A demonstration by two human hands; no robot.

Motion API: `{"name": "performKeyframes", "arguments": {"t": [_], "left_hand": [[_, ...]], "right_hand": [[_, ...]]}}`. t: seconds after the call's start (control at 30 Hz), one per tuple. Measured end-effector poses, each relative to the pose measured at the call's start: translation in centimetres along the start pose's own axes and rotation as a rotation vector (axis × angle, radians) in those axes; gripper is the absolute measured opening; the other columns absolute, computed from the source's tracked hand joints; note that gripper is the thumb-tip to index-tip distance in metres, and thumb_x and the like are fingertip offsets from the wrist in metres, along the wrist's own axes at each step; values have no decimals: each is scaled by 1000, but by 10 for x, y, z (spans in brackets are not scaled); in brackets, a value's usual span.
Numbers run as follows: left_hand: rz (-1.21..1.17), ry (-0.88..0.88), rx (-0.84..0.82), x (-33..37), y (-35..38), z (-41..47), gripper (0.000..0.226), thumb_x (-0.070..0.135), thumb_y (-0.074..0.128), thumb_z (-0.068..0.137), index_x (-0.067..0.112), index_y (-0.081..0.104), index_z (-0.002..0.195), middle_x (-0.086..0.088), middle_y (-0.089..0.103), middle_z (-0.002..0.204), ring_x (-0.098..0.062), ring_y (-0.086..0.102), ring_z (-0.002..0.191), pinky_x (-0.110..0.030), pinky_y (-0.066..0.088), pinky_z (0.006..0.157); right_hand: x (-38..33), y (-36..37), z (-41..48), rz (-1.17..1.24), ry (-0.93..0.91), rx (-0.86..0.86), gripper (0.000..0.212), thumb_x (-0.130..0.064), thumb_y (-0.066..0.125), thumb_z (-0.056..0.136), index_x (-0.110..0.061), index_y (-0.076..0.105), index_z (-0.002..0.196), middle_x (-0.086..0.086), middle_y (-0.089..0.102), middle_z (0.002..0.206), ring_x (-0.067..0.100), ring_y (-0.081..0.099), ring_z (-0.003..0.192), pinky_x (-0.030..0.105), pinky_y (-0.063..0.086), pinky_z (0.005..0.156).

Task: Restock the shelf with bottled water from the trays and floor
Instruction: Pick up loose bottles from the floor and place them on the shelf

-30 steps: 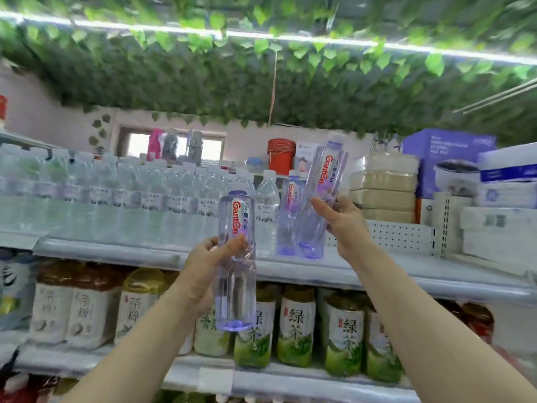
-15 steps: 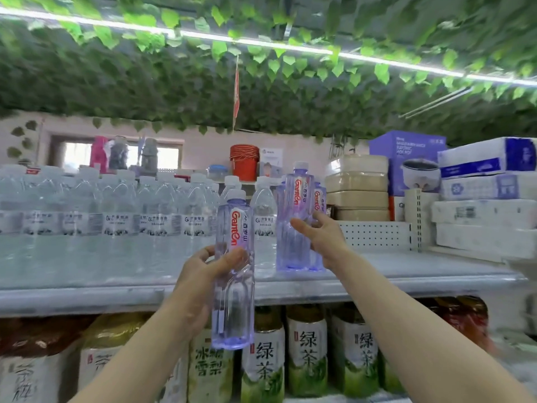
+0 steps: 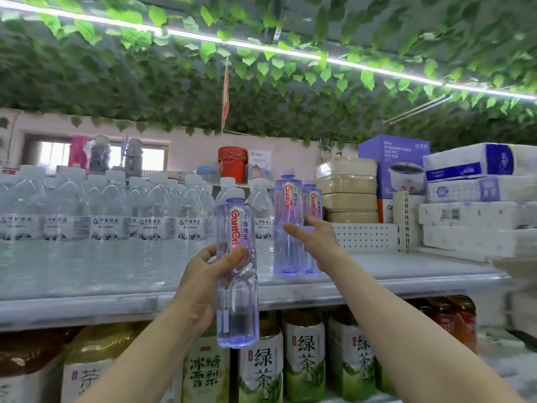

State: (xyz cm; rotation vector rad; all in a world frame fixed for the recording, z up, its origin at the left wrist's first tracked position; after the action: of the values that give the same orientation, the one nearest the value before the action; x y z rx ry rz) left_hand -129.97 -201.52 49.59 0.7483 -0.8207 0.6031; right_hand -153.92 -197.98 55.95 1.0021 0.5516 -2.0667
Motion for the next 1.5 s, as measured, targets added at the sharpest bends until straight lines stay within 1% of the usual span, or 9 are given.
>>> {"name": "performKeyframes", "arguments": {"t": [0.2,0.4,0.67,0.9,1.0,1.13,1.23,1.37,1.5], "left_hand": [[2,7,0,-7,3,4,72,23,83,61,0,59,125,-17,74,110,-29,74,91,-33,59,67],[28,6,1,-16,6,6,77,28,86,58,2,60,125,-16,74,109,-32,73,93,-43,58,78],[27,24,20,-21,17,10,76,29,88,60,3,59,125,-17,74,110,-39,69,103,-59,48,101],[63,84,20,-18,40,16,74,30,87,58,1,62,122,-15,74,109,-37,70,105,-56,49,102],[56,112,24,-19,51,20,72,27,84,61,-1,61,123,-17,74,108,-34,72,100,-46,58,89],[33,144,29,-18,77,31,66,25,82,64,-2,62,122,-21,73,111,-37,70,102,-48,56,92],[24,142,13,-21,110,41,60,22,79,68,1,62,122,-19,73,110,-39,70,102,-48,58,88],[-1,136,-10,-30,150,54,64,20,81,69,4,59,127,-16,74,110,-34,73,96,-42,60,72],[90,157,-66,-34,174,67,78,26,87,67,12,52,136,-12,74,113,-31,72,102,-48,57,89]], "right_hand": [[10,-2,0,-95,-29,29,64,-35,82,84,-16,58,140,-3,58,135,19,52,122,49,44,112],[12,-10,5,-223,-65,81,77,-44,81,82,-13,52,146,5,61,133,14,52,115,37,44,105],[22,-12,5,-259,-53,128,66,-53,81,78,-17,66,130,-2,69,123,15,61,114,34,49,100],[30,-16,-7,-209,-48,92,53,-45,80,84,-17,66,127,-6,67,115,13,62,109,34,51,101],[27,-37,-22,-71,-36,118,60,-45,77,86,-16,59,135,-4,65,122,11,62,110,27,50,96],[15,-36,-48,140,15,-171,77,-57,74,73,-21,56,138,-1,68,121,13,68,111,38,57,98],[14,-30,-67,114,65,-414,74,-54,79,70,-30,54,135,1,72,119,15,71,108,43,58,96],[7,-55,-61,29,23,-410,46,-43,81,76,-32,66,119,0,77,106,18,73,101,44,58,95],[11,-76,-47,63,45,-387,37,-30,82,80,-23,71,115,2,78,105,19,73,102,44,58,95]]}}
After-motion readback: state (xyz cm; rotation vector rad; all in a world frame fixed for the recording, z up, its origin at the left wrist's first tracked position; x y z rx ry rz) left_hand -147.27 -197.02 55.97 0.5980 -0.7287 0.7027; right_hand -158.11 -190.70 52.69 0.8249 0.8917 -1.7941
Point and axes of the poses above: each hand's wrist, its own z-axis towards the middle knuckle, its own y-axis out of the palm, x = y × z, the point moved 10 cm from there along z, towards the middle knuckle
